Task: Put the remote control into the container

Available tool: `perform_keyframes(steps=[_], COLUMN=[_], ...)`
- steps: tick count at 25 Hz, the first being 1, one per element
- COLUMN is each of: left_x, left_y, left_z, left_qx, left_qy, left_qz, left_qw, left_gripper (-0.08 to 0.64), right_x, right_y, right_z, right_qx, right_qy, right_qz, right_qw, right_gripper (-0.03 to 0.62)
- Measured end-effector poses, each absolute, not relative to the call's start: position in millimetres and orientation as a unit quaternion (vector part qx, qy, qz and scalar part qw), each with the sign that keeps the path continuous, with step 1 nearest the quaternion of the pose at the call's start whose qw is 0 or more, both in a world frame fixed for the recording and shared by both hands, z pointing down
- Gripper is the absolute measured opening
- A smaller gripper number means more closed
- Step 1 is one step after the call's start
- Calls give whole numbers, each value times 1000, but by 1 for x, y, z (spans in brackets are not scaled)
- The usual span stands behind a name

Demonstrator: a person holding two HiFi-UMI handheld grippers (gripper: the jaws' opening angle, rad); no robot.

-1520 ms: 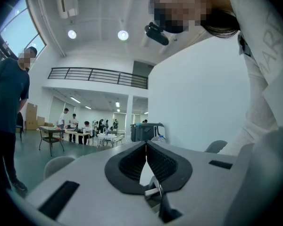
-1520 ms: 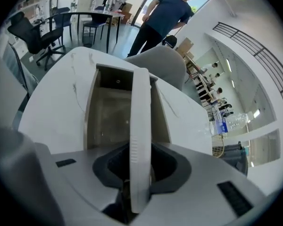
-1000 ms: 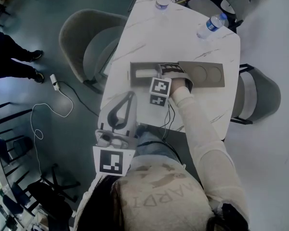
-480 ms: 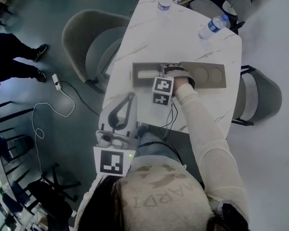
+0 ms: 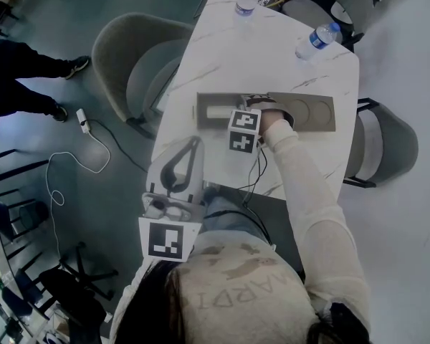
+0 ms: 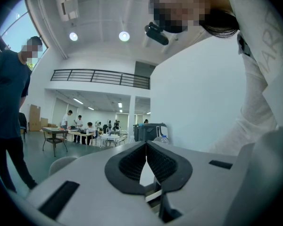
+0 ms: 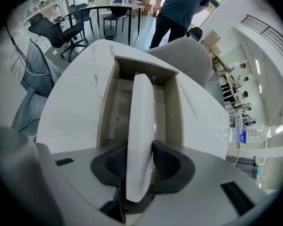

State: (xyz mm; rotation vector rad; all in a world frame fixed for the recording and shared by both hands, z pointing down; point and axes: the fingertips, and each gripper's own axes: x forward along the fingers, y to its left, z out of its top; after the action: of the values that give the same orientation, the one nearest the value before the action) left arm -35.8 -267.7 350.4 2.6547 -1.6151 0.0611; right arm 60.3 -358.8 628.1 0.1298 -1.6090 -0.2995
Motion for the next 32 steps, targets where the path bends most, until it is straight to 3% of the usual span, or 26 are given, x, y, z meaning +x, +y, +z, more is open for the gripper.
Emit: perform_keyframes(steps=[24,32], left_x=[-31,-31], left_y=[-254,-238], left_z=[341,335], left_qx=[866,869], left_qy=[-500,-494], left_qz=[15,19], left_qw=[8,-1], left_gripper=[14,14], right_x=[68,62], right_y=[-328,-320], right_z=[589,578], right_qx=[65,168], right_qy=[-736,-781], right_qz=[-127,-134], right_qw=[662,587], right_gripper=[93,75])
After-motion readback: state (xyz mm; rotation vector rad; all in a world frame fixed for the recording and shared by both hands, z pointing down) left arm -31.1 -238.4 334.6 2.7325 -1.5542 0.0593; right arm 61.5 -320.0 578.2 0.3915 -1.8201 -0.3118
